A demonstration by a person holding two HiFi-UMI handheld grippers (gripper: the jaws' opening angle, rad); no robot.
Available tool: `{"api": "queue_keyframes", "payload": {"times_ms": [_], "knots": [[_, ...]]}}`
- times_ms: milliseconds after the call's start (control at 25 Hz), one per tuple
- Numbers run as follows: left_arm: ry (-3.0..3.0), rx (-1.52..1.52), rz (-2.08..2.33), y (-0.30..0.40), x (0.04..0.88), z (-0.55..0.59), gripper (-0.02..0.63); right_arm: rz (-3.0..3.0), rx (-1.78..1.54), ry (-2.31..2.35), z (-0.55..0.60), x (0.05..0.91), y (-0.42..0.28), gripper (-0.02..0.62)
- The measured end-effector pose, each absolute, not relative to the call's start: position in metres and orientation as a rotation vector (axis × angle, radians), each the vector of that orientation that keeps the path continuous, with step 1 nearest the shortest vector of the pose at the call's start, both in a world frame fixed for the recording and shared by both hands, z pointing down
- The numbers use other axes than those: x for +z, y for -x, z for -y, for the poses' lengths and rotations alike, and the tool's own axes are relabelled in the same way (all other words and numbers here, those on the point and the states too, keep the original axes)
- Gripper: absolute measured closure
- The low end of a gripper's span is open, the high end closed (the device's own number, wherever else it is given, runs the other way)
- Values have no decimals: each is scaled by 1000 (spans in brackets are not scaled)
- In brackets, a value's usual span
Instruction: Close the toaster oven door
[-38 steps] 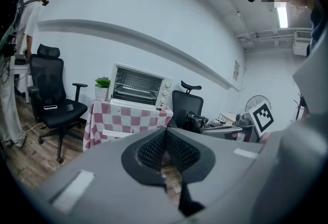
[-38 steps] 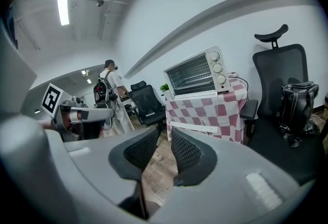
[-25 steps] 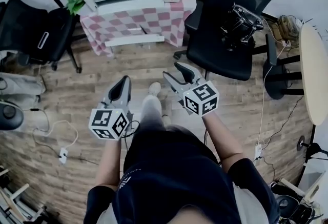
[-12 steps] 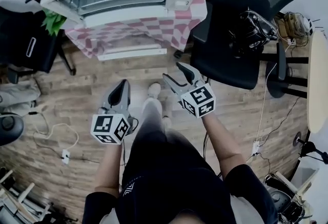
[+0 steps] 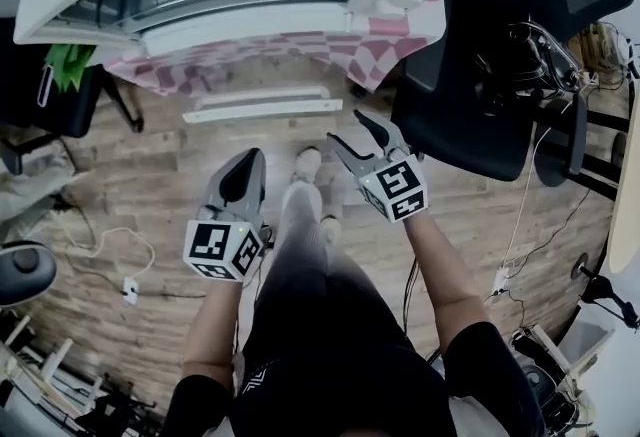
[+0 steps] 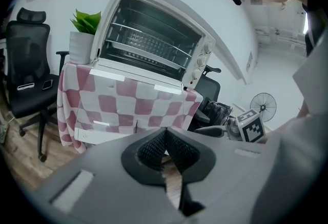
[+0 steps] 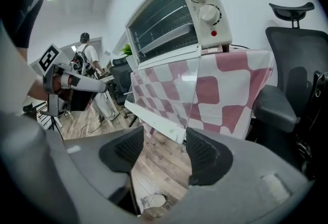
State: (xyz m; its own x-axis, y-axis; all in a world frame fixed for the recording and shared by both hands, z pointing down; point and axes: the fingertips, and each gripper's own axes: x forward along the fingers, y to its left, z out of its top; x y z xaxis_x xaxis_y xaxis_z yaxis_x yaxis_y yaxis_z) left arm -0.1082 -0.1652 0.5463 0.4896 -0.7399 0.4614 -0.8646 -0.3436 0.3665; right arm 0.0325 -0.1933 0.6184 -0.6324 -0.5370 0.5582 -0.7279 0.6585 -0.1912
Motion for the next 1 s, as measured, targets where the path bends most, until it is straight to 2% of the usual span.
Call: {"api": "queue_keyframes", "payload": {"times_ms": [480,720,1000], "knots": [[-2136,266,1316,112,583,189,589,2419,382,-878,222,671,-13,333],[-2122,278,1321,118,585,188,589,2473,183,-796,234,678,6,328],[-2104,282,1336,128,601,179,589,2546,113,-832,245,680,13,328]]}}
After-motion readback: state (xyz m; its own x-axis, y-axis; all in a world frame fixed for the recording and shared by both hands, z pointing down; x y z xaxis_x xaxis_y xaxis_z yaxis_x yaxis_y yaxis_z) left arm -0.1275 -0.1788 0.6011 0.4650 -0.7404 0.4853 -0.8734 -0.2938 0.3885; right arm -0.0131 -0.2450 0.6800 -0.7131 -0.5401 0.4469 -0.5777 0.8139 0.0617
